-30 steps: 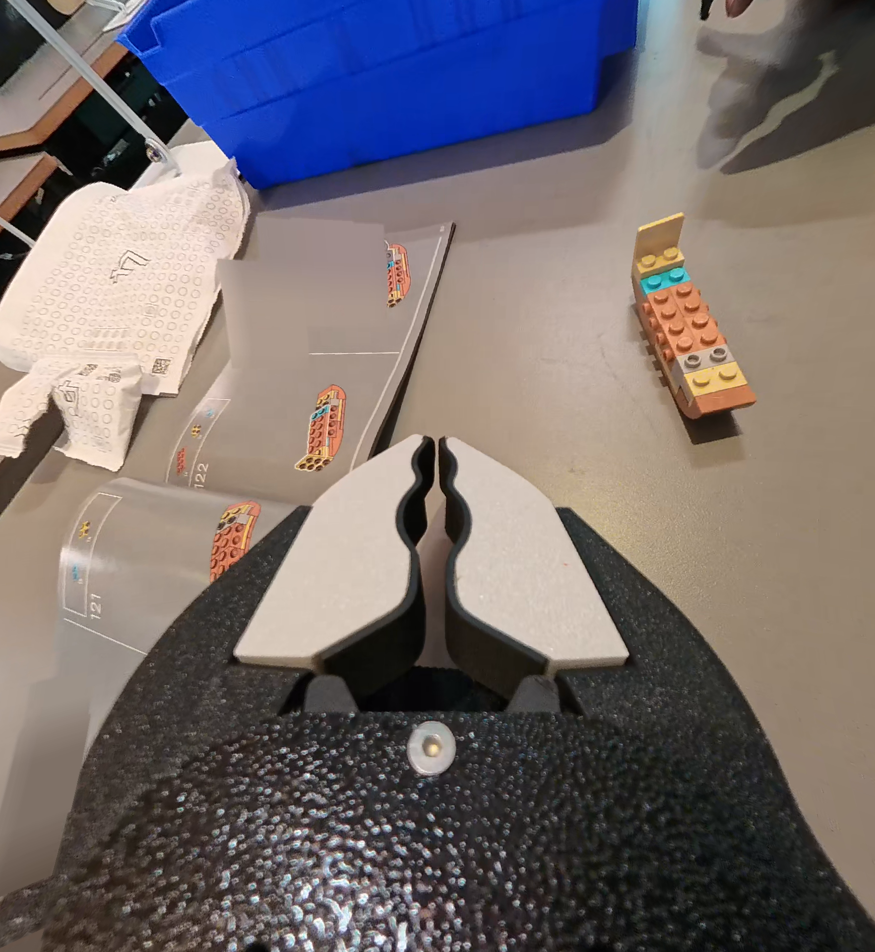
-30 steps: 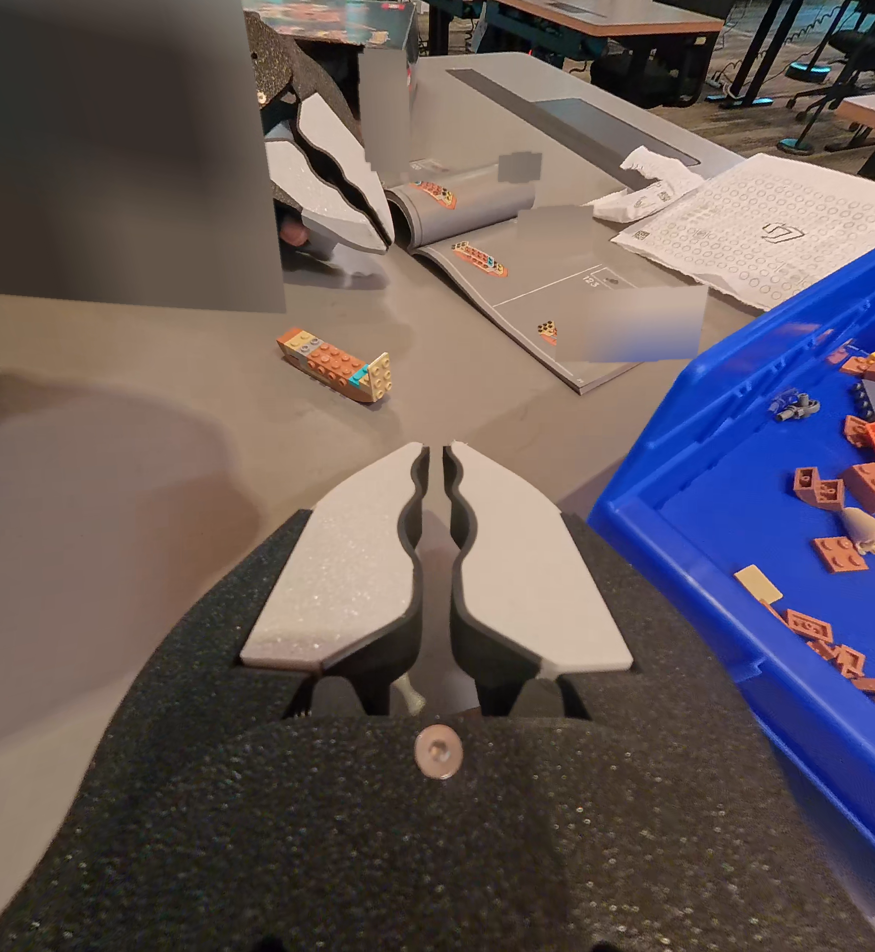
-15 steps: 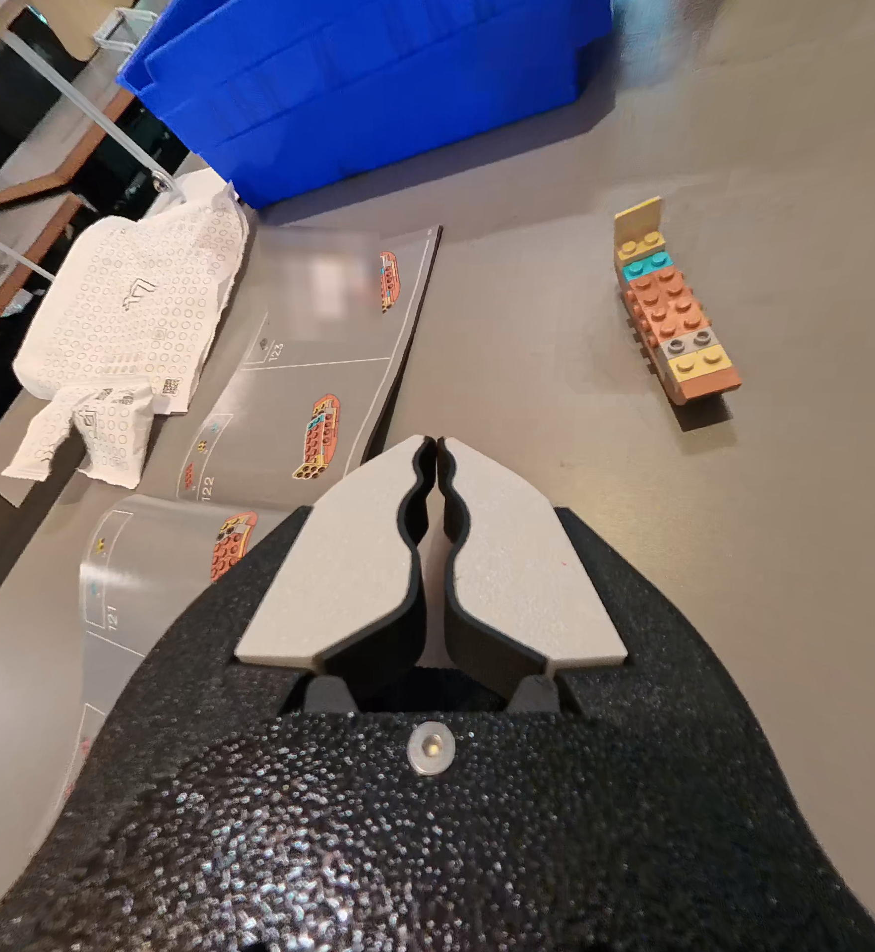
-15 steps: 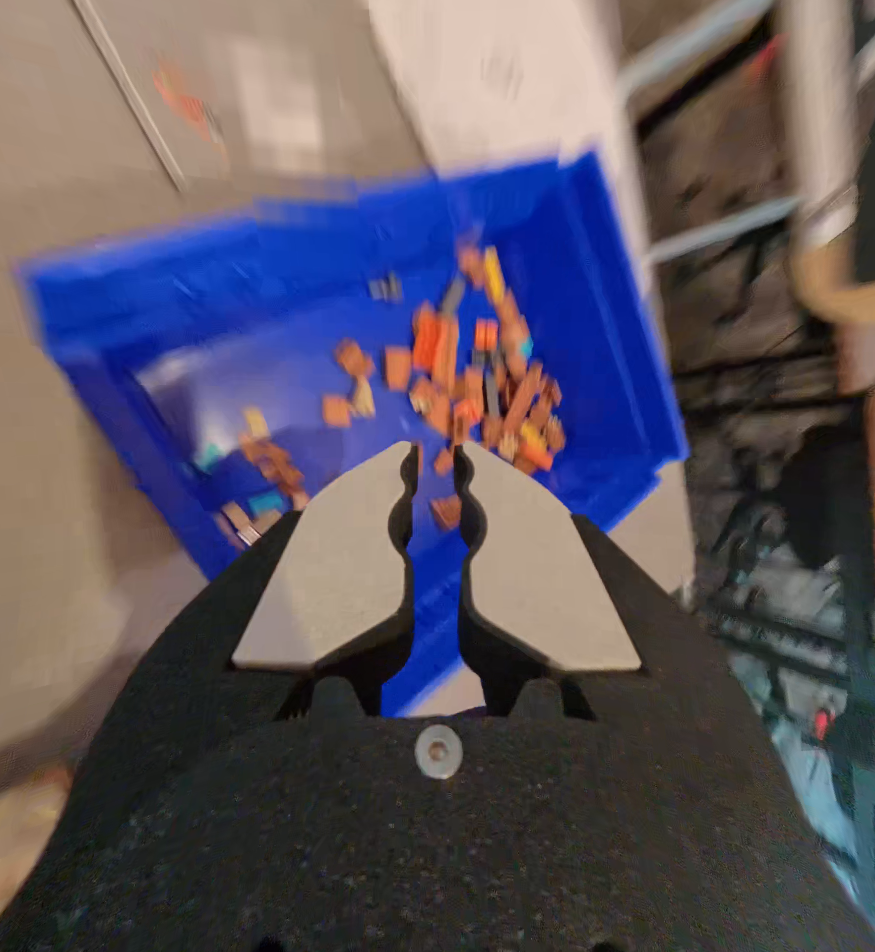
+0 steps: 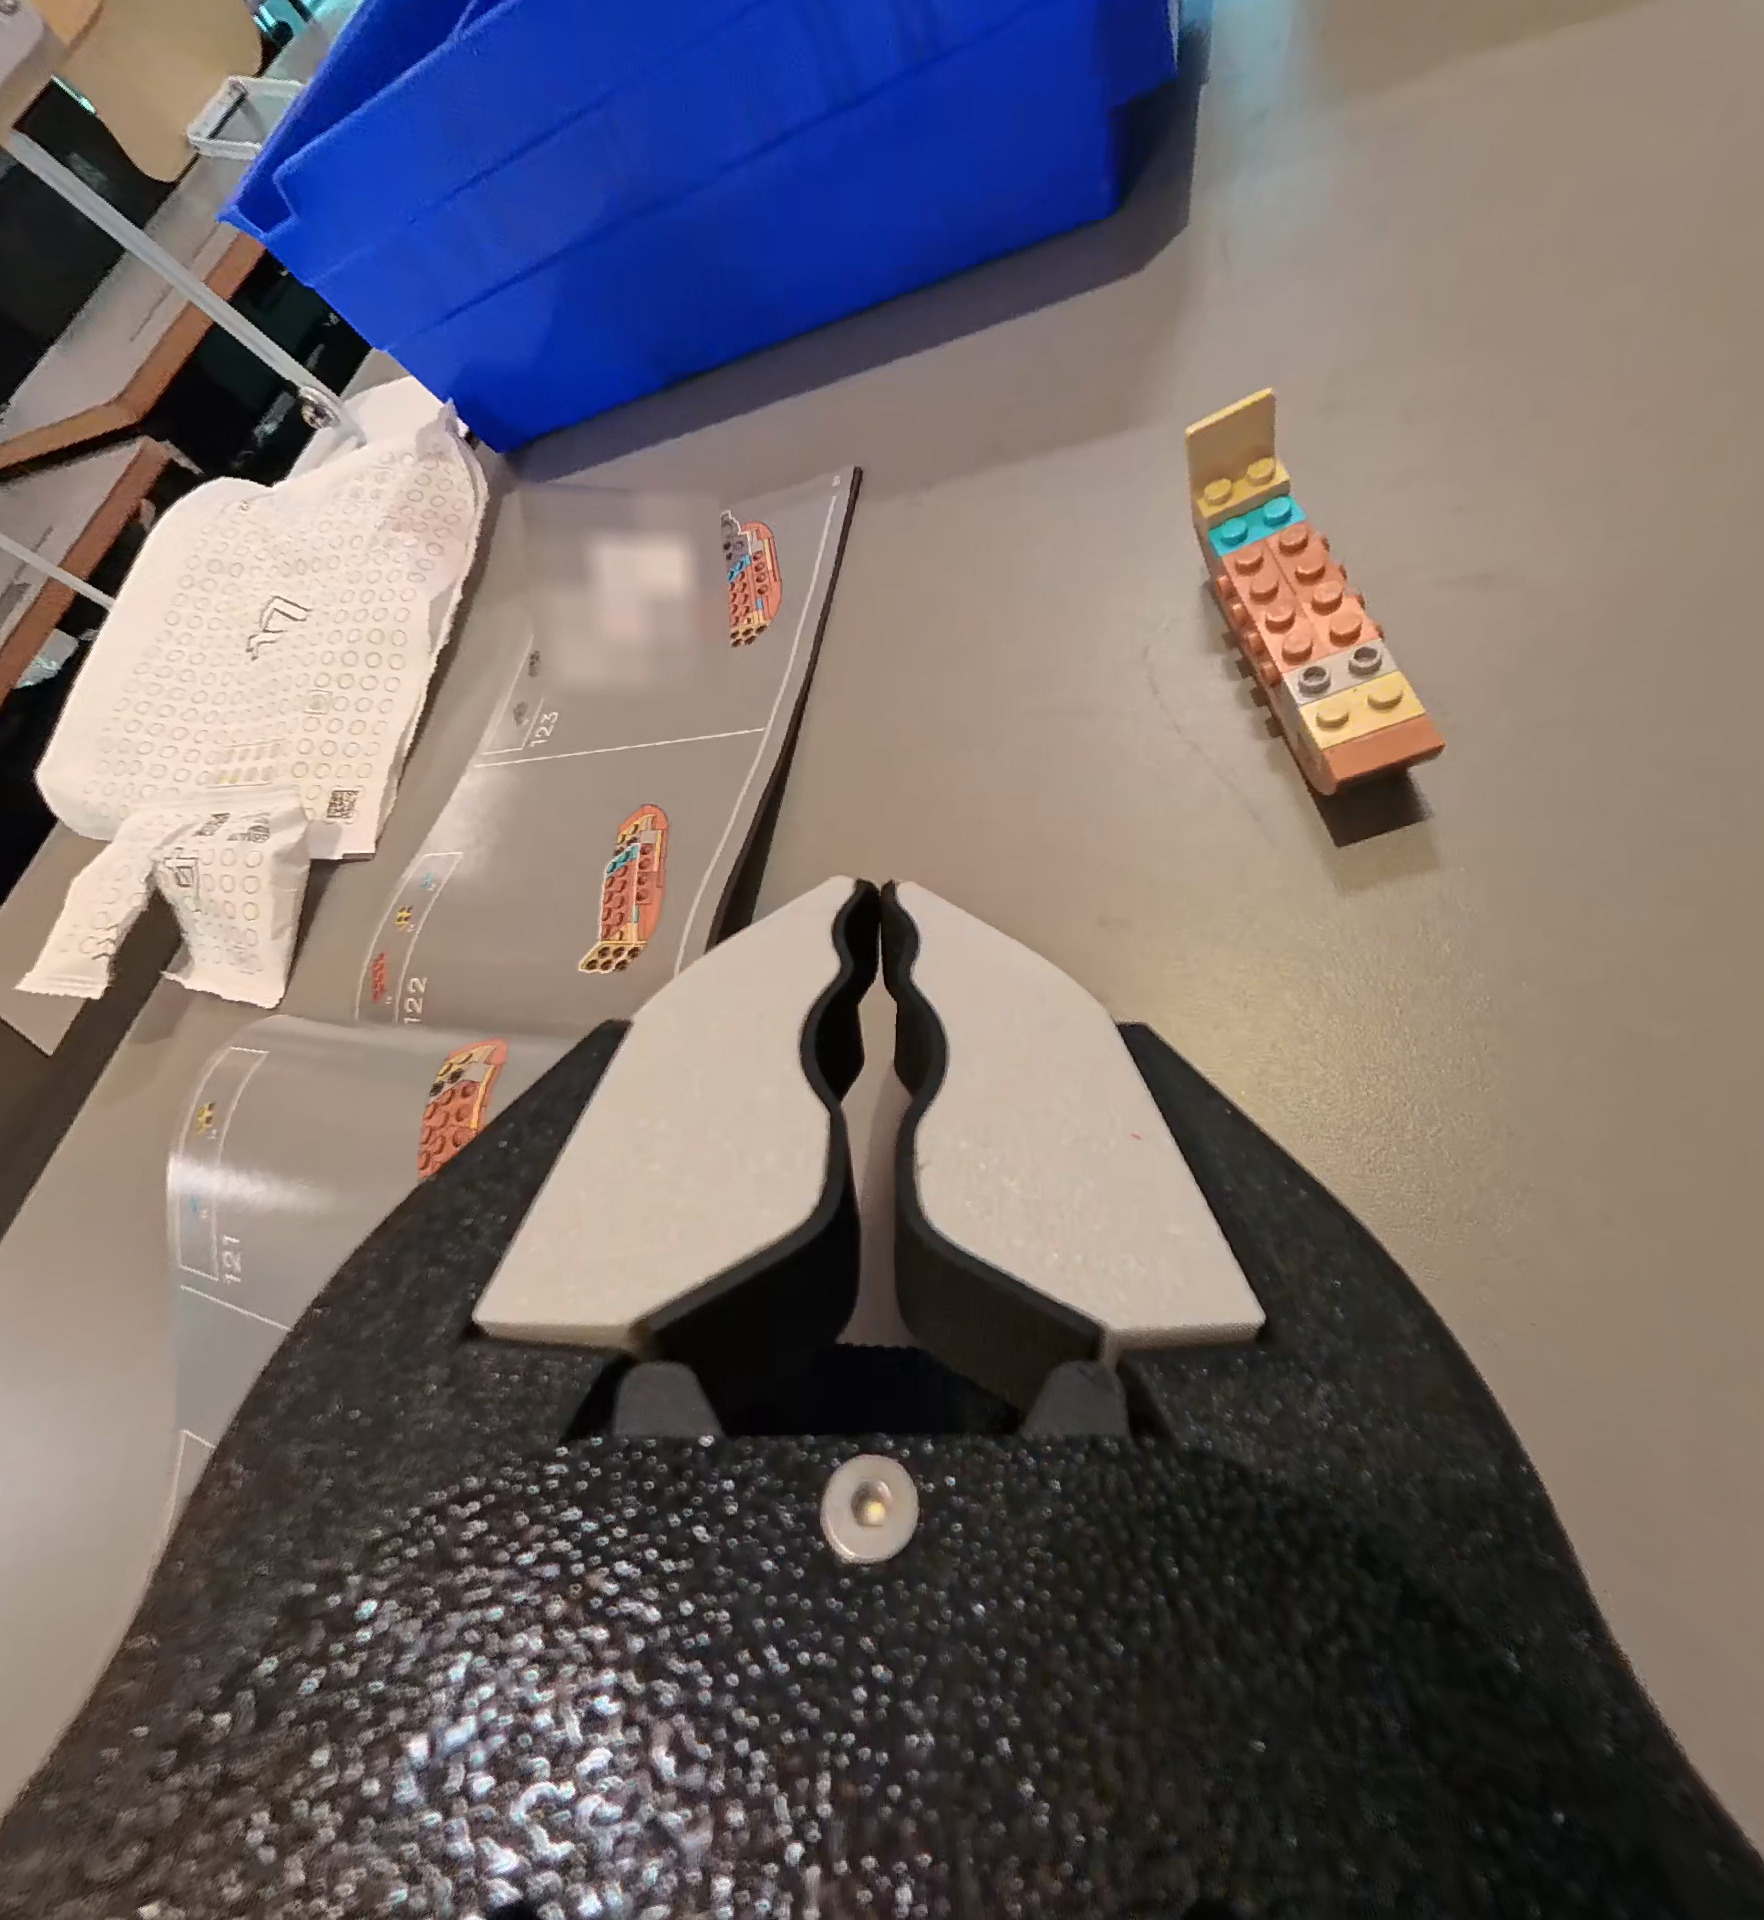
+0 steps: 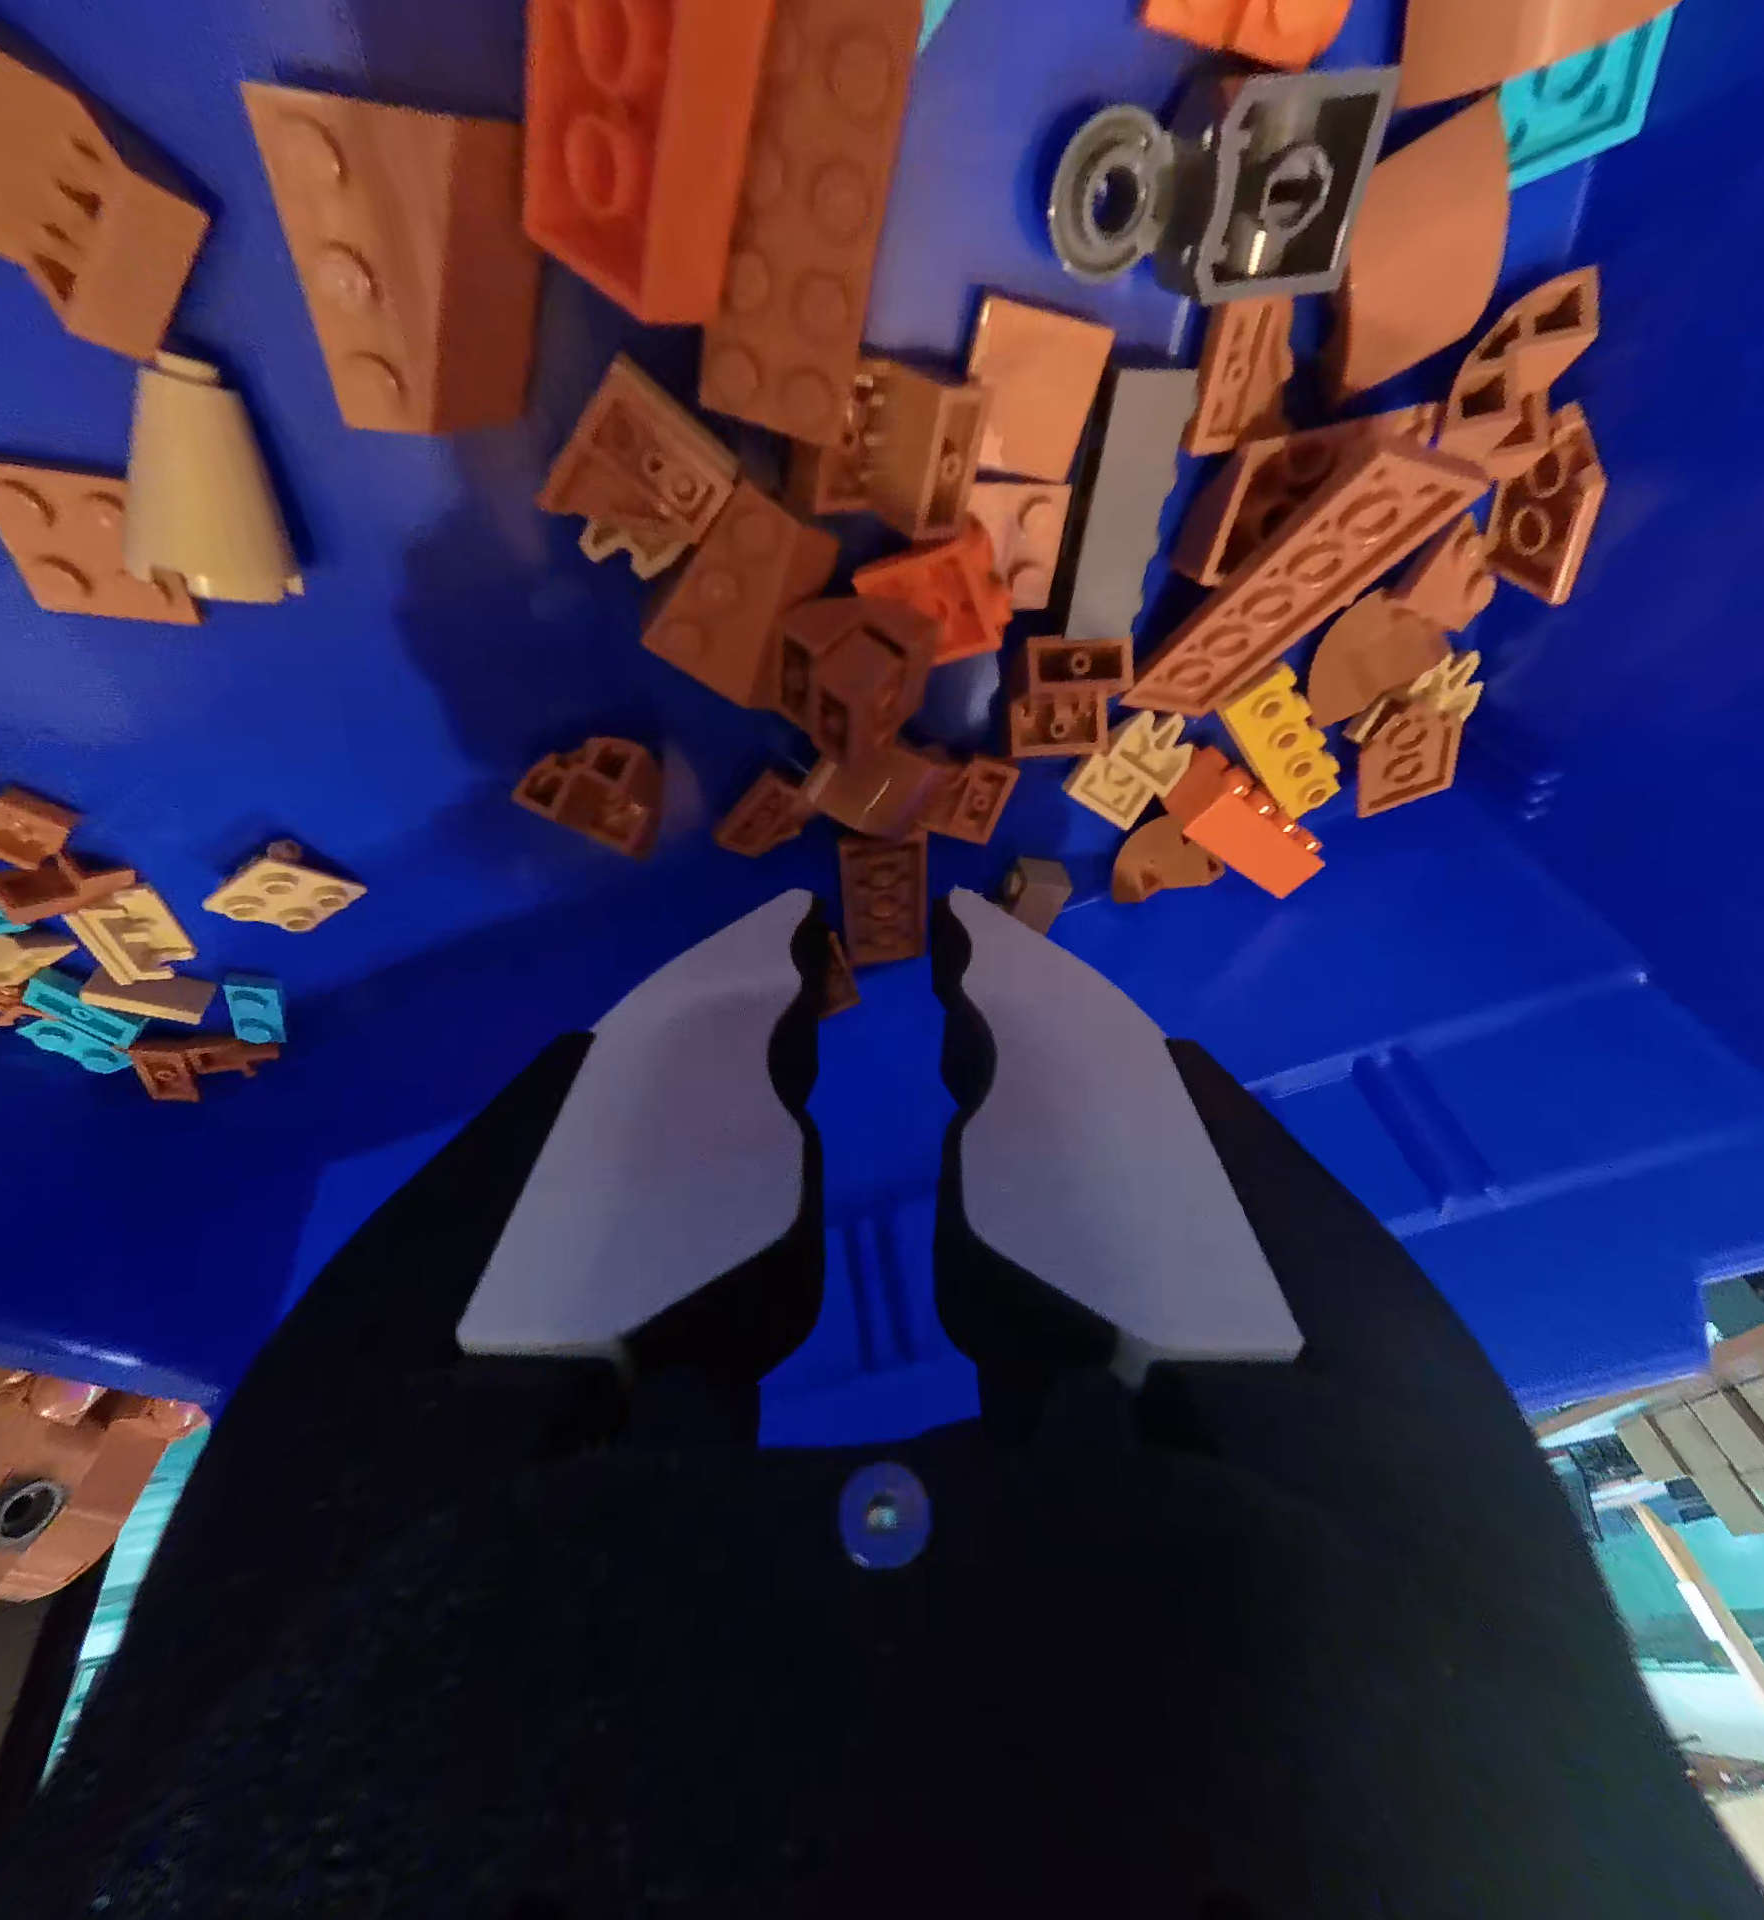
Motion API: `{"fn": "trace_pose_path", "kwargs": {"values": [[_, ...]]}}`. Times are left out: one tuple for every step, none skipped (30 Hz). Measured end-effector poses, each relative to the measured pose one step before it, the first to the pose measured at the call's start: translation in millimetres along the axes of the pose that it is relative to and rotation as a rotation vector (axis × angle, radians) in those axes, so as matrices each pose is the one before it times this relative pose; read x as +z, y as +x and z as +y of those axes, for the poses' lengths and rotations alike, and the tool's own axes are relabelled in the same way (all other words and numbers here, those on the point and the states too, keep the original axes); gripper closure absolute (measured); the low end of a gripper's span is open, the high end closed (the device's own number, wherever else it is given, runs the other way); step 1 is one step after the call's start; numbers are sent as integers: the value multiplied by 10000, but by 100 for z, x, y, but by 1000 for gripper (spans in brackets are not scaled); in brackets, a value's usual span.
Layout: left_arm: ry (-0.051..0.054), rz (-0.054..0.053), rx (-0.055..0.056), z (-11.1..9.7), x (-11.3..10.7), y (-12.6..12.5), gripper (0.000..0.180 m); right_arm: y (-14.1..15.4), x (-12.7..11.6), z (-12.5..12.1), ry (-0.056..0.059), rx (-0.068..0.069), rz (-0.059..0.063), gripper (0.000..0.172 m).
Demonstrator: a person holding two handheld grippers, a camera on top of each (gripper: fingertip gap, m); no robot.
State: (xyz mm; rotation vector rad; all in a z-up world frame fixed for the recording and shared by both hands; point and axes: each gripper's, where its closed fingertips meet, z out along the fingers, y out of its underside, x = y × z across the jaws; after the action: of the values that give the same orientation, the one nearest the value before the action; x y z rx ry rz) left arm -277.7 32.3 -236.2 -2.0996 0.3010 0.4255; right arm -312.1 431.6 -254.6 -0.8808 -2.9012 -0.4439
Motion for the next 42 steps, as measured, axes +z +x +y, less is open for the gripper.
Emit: {"fn": "trace_pose_path", "kwargs": {"values": [[-19, 3, 66, 26, 17, 63, 180, 128, -12, -64, -29, 17, 40, 152], [-18, -6, 45, 17, 11, 39, 180, 88, 33, -60, -50, 43, 7, 153], [2, -5, 29, -6, 2, 27, 180, 27, 137, 96, -164, 15, -34, 153], [6, -5, 8, -10, -8, 6, 180, -3, 197, 199, -252, -19, -39, 153], [-2, -6, -9, 10, 2, -20, 180, -59, 193, 141, -231, -34, -53, 153], [3, 0, -12, -4, 1, -14, 180, -76, 143, 100, -213, -35, -51, 152], [9, -4, -15, -7, -3, -16, 180, -72, 142, 91, -202, -30, -52, 152], [4, -2, -13, 0, -7, -15, 180, -45, 95, 92, -192, -15, -58, 154], [0, 2, 1, 0, 0, 2, 180, -13, 24, 11, -109, 35, -74, 154], [-9, 2, 9, 11, 5, 9, 180, -4, 17, 9, -61, 79, -98, 154], [-8, 0, 14, 12, 9, 17, 180, -10, 13, 10, -36, 67, -98, 154], [-2, -4, 17, -3, 8, 4, 180, 6, -1, 19, 1, 9, -66, 154], [-1, -6, 16, 4, 4, 16, 180, -5, -6, 17, 28, 6, -43, 154], [1, -2, 8, 1, -10, 2, 180, -2, -23, 14, 40, 42, -34, 154], [13, -5, -6, -11, -10, -14, 180, 7, -54, -41, 90, 63, 15, 154], [24, -6, -16, -34, -21, -17, 180, -12, -198, -94, 193, 81, 78, 154], [28, -10, -25, -21, -32, -32, 180, -60, -445, -156, 362, 103, 122, 155], [30, -6, -33, -23, -32, -44, 180, -81, -783, -224, 570, 182, 170, 155], [24, -4, -48, -21, -39, -43, 180, -184, -1160, -433, 824, 237, 201, 155], [39, -12, -62, -36, -62, -62, 180, -437, -1504, -778, 1145, 210, 183, 155], [49, -6, -95, -58, -72, -69, 180, -831, -1808, -1111, 1400, 196, 72, 155], [81, 5, -137, -116, -72, -69, 180, -1093, -1993, -1484, 1586, 237, 50, 155], [172, 11, -175, -278, -114, -59, 180, -1336, -2098, -1975, 1825, 211, 56, 156], [287, 75, -197, -486, -131, 47, 180, -1840, -2107, -2565, 2124, 112, -106, 156], [387, 129, -227, -676, -132, 158, 180, -2392, -1900, -2944, 2249, 51, -339, 156], [445, 158, -277, -807, -107, 225, 180, -2529, -1451, -3026, 2218, -13, -310, 156], [494, 207, -301, -918, -67, 344, 180, -2567, -908, -2823, 2089, -56, -285, 156], [520, 226, -303, -976, -17, 429, 180, -2690, -413, -2317, 1806, -72, -429, 156], [530, 224, -265, -1008, 17, 480, 180, -2528, 27, -1716, 1501, -71, -411, 156], [514, 222, -204, -991, 42, 526, 180, -2034, 360, -1072, 1188, -8, -249, 156], [474, 187, -147, -930, 67, 538, 179, -1653, 526, -437, 829, 117, -238, 156], [450, 143, -69, -918, 75, 506, 179, -1228, 594, -38, 612, 191, -160, 156], [406, 108, -15, -866, 100, 466, 178, -848, 558, 130, 534, 169, -90, 156], [366, 72, 14, -805, 105, 422, 177, -660, 521, 331, 411, 213, -136, 156], [350, 56, 29, -780, 100, 405, 176, -419, 502, 538, 232, 246, -114, 156], [347, 48, 19, -778, 89, 383, 175, -222, 478, 647, 104, 181, -46, 156], [352, 34, 0, -768, 103, 361, 173, -131, 450, 670, 49, 153, -33, 156], [364, 19, -40, -790, 126, 318, 171, -126, 433, 657, 1, 198, -55, 156], [361, 43, -86, -752, 146, 337, 169, -122, 403, 628, -17, 197, -61, 156], [327, 58, -131, -692, 183, 323, 167, -163, 412, 637, -50, 154, -62, 156], [293, 29, -139, -600, 190, 275, 165, -199, 401, 706, -99, 111, -65, 156], [253, 8, -140, -488, 185, 225, 163, -238, 412, 755, -151, 97, -74, 156]]}}
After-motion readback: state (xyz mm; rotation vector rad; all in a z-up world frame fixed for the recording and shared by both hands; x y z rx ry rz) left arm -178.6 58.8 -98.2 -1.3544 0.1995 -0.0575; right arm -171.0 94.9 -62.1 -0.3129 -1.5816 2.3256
